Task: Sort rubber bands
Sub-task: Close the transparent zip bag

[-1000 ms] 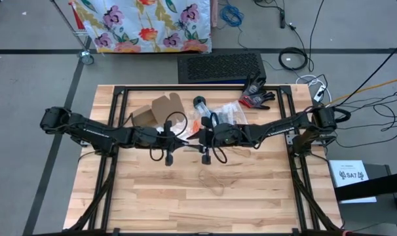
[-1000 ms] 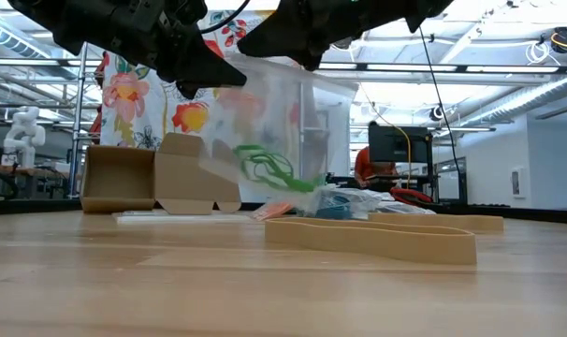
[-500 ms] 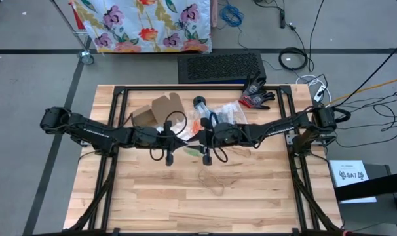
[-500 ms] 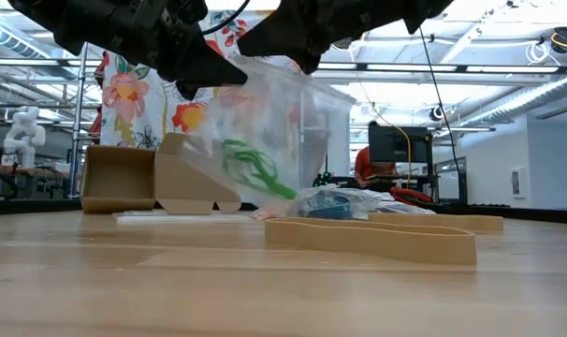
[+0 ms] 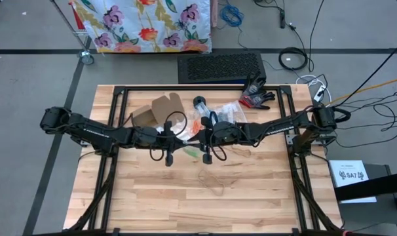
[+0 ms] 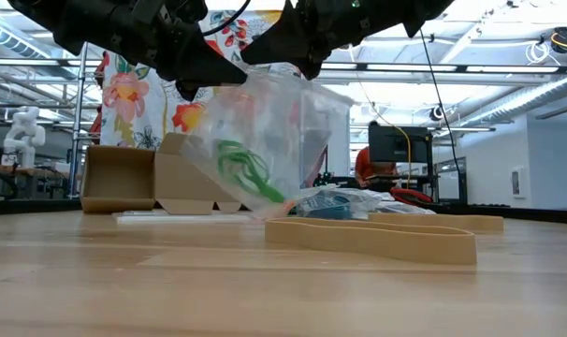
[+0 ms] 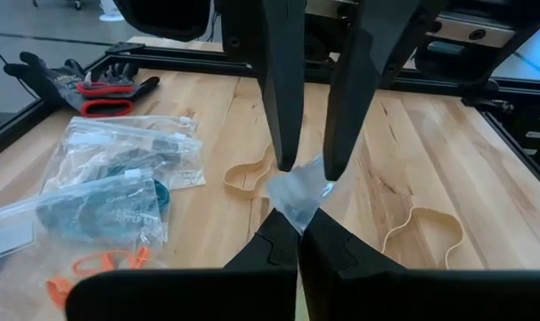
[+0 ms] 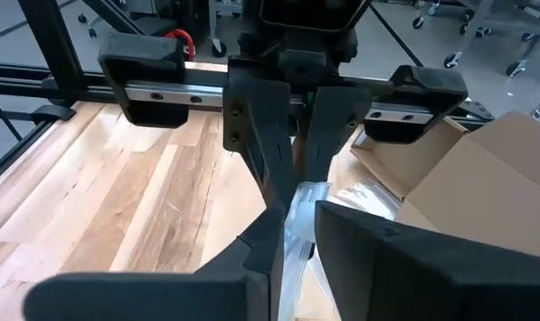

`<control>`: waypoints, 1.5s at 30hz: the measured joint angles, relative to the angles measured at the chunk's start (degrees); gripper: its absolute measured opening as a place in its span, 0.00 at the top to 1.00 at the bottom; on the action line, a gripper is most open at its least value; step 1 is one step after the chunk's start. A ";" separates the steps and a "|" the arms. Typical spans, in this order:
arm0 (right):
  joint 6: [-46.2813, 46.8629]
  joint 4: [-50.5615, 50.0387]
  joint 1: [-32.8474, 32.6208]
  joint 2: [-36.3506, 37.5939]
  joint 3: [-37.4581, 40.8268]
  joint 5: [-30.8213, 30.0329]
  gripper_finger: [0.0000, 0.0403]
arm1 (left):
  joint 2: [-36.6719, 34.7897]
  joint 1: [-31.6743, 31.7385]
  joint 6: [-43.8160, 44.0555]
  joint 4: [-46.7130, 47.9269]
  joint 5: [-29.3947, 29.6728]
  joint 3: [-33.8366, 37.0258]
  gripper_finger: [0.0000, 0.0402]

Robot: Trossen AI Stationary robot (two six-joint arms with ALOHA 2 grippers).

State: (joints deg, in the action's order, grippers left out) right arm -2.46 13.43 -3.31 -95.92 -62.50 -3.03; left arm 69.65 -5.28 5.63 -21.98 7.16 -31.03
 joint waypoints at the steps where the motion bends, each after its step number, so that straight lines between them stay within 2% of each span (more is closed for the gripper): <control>1: 0.01 0.00 0.20 0.00 0.00 0.02 0.85 | 0.00 0.00 -0.02 0.00 0.00 0.00 1.00; 12: 8.77 1.76 2.19 -0.02 0.00 0.48 0.63 | 0.00 0.00 -0.02 0.08 0.04 0.00 1.00; 16: 8.93 1.38 1.94 -0.02 0.00 0.46 0.60 | 0.00 0.00 -0.04 0.20 0.24 0.00 1.00; 26: 9.72 0.97 1.74 -0.04 0.00 0.48 0.70 | 0.00 0.04 -0.13 -0.11 2.25 0.00 1.00; 37: 8.70 1.38 1.70 -0.04 0.00 0.44 0.77 | 0.00 0.04 -0.09 -1.74 2.32 0.00 1.00; 45: 7.22 1.56 1.70 -0.04 0.00 0.42 0.88 | 0.00 0.00 -0.08 -2.12 2.29 -0.02 1.00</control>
State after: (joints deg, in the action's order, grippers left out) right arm 4.76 14.99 -1.61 -95.96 -62.50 -2.61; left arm 69.65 -5.28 5.55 -24.10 9.44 -31.05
